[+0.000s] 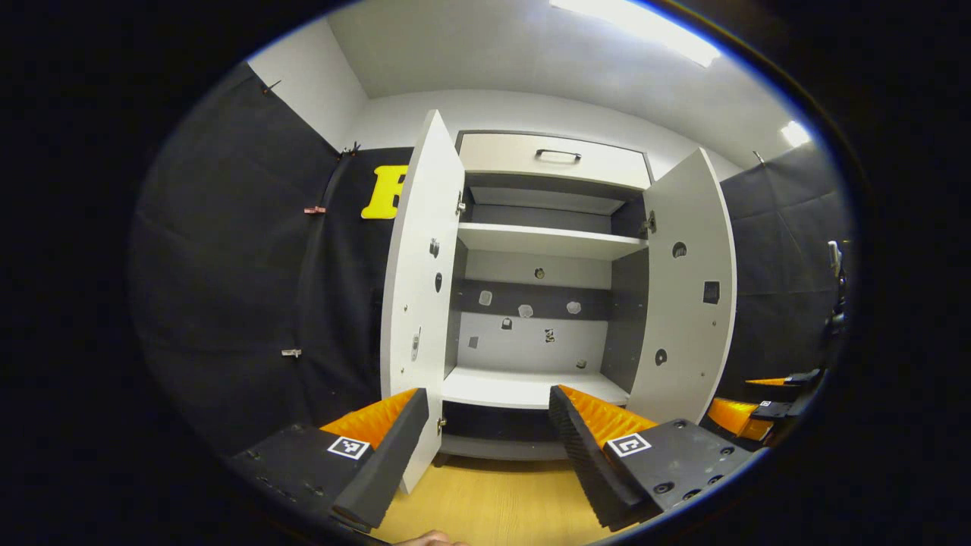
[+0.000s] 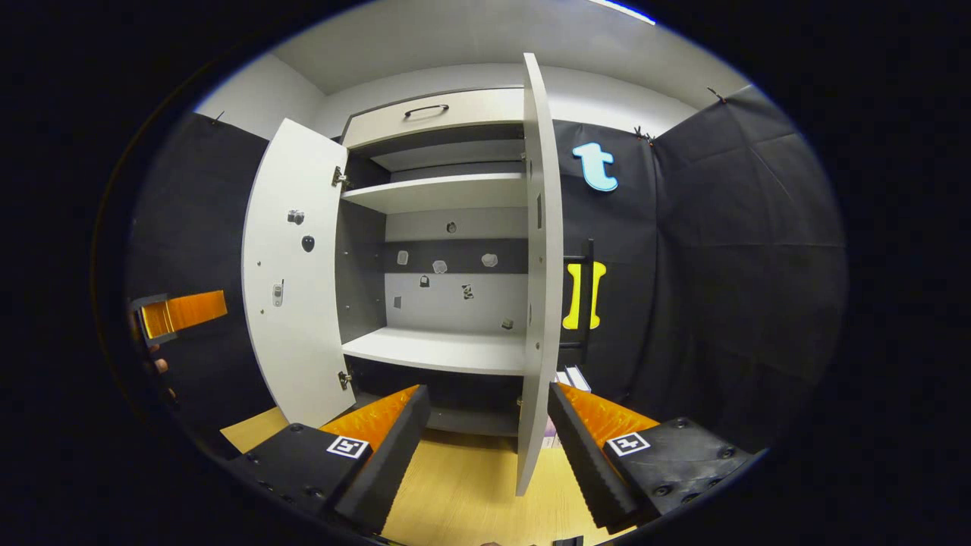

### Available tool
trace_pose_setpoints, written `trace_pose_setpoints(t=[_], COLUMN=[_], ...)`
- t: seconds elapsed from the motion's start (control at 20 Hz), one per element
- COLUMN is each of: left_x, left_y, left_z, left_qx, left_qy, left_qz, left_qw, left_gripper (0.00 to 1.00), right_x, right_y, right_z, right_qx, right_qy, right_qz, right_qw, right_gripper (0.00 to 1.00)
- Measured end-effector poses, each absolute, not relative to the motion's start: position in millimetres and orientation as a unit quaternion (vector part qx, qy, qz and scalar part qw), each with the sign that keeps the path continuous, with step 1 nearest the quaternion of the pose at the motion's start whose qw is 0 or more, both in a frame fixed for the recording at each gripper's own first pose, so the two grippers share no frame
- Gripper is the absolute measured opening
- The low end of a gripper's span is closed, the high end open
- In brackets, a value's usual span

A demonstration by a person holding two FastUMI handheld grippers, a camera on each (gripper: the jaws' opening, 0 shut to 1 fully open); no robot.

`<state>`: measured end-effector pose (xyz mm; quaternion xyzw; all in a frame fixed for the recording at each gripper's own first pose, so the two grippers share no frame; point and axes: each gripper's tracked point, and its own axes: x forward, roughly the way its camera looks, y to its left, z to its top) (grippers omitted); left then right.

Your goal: Open the right door of the double-door shoe cabinet with the right hand, and open the left door with the left hand.

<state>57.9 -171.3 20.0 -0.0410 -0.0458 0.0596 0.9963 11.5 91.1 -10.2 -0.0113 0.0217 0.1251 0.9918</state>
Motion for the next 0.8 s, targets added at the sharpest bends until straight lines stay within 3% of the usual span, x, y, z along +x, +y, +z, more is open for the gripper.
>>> trace_pose_setpoints(t=[0.8], left_x=[46], left_y=[-127], left_z=[-18], left_qx=[-0.003], left_qy=[-0.025], left_qz=[0.02], left_qw=[0.999], left_gripper=[0.95], right_x=[-16], right_y=[121], right_z=[-28], right_qx=[0.02], right_qy=[0.027], right_qz=[0.072], right_qw=[0.997], right_gripper=[0.98])
